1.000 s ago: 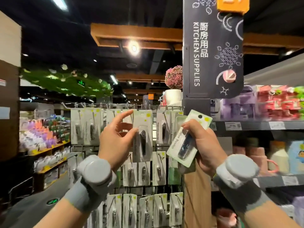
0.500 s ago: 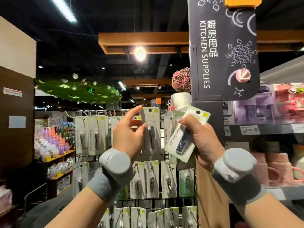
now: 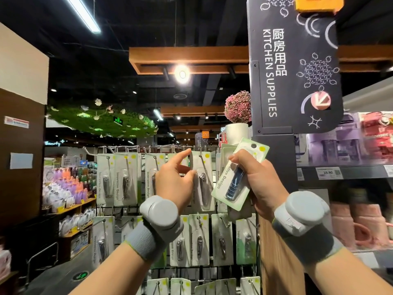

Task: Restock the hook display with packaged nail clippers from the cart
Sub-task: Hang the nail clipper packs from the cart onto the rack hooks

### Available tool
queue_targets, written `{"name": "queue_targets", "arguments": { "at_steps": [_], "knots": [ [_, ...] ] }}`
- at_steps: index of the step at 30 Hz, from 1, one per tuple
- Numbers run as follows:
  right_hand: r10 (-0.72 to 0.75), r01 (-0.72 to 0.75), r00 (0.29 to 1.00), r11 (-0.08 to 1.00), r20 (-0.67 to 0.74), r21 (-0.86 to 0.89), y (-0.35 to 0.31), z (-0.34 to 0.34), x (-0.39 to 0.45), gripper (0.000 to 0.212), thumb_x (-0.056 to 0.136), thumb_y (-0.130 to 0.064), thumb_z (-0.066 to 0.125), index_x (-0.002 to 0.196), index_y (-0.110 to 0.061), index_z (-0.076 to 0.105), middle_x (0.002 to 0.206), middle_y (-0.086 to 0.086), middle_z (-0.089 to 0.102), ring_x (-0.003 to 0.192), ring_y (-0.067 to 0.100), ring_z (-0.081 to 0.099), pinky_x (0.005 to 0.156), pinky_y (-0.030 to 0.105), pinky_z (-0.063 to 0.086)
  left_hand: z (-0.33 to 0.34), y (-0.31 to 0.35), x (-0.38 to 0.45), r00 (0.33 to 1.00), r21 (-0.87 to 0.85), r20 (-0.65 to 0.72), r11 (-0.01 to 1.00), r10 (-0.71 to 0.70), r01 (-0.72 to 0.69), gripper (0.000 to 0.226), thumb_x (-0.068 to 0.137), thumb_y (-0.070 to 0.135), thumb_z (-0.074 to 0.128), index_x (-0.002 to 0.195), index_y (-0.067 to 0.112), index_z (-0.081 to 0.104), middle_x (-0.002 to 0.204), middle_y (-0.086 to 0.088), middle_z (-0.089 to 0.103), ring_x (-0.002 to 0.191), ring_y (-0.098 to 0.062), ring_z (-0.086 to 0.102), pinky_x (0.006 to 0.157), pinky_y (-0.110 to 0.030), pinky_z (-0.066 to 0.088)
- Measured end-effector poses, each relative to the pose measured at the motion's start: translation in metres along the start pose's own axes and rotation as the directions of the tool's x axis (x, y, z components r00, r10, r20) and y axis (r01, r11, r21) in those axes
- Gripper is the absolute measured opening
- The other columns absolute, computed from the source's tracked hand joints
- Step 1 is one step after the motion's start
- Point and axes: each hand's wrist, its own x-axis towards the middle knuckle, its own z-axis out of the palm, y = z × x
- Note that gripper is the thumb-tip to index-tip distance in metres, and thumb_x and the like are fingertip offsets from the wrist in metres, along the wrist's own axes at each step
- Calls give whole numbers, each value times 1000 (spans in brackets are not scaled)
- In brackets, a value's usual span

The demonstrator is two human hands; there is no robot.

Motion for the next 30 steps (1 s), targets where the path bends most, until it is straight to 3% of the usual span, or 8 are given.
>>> {"name": "queue_targets", "arguments": {
  "at_steps": [5, 10, 18, 22, 25, 26, 28, 30],
  "knots": [
    [9, -9, 1000, 1000, 0, 15, 6, -1, 5, 14, 86, -11, 58, 73, -13, 53, 46, -4, 51, 41, 9, 52, 43, 21, 45, 12, -5, 11, 1000, 148, -29, 989, 4, 1, 47, 87, 9, 64, 125, 35, 55, 84, 3, 64, 79, -17, 61, 73, -25, 46],
    [-18, 17, 1000, 999, 16, 33, 8, -1, 6, 12, 86, -9, 58, 75, -11, 55, 47, -4, 54, 43, 8, 55, 42, 18, 46, 20, -14, 25, 999, 227, -32, 973, -35, 41, 42, 87, 12, 64, 123, 33, 55, 90, -3, 67, 86, -23, 63, 79, -32, 51],
    [-23, 23, 1000, 999, 12, 42, 11, -3, 8, 15, 86, -9, 58, 72, -11, 55, 53, 1, 53, 47, 12, 54, 44, 19, 46, 16, -16, 28, 999, 292, -2, 955, -53, 51, 32, 88, 19, 63, 118, 25, 53, 94, -3, 70, 93, -25, 63, 84, -32, 47],
    [-11, 10, 1000, 997, 13, 75, 12, -4, 6, 17, 86, -8, 57, 70, -12, 57, 51, -2, 52, 46, 11, 52, 45, 18, 46, 2, -7, 22, 999, 405, 44, 914, 22, -38, 27, 91, 21, 59, 118, 21, 55, 85, 6, 65, 88, -21, 63, 84, -35, 48],
    [-6, 2, 999, 995, 36, 98, 13, -5, 4, 14, 86, -9, 56, 73, -12, 60, 51, -3, 51, 47, 10, 52, 47, 20, 47, -13, 5, 17, 990, 496, 46, 857, 136, -141, 15, 93, 25, 55, 105, 20, 61, 86, 6, 67, 88, -21, 63, 81, -32, 48],
    [-4, -2, 999, 995, 51, 101, 13, -5, 3, 14, 86, -10, 55, 73, -12, 60, 51, -3, 51, 47, 10, 52, 49, 20, 47, -17, 10, 13, 983, 473, 61, 863, 172, -180, 12, 93, 25, 55, 98, 19, 64, 86, 4, 69, 84, -20, 65, 79, -35, 52],
    [4, -14, 996, 993, 91, 113, 12, -5, 0, 14, 85, -12, 56, 72, -14, 60, 52, -3, 51, 47, 11, 51, 50, 20, 46, -24, 22, 2, 979, 229, 138, 956, 154, -182, 15, 93, 22, 57, 86, 14, 67, 79, -1, 71, 73, -18, 69, 70, -36, 57],
    [7, -26, 991, 990, 137, 140, 11, -2, -4, 8, 78, -15, 62, 72, -15, 58, 55, -1, 50, 52, 12, 51, 51, 20, 46, -28, 36, -13, 942, -59, 336, 998, 25, -5, 22, 94, 21, 55, 85, 6, 68, 78, -6, 72, 68, -14, 68, 64, -27, 57]
  ]
}}
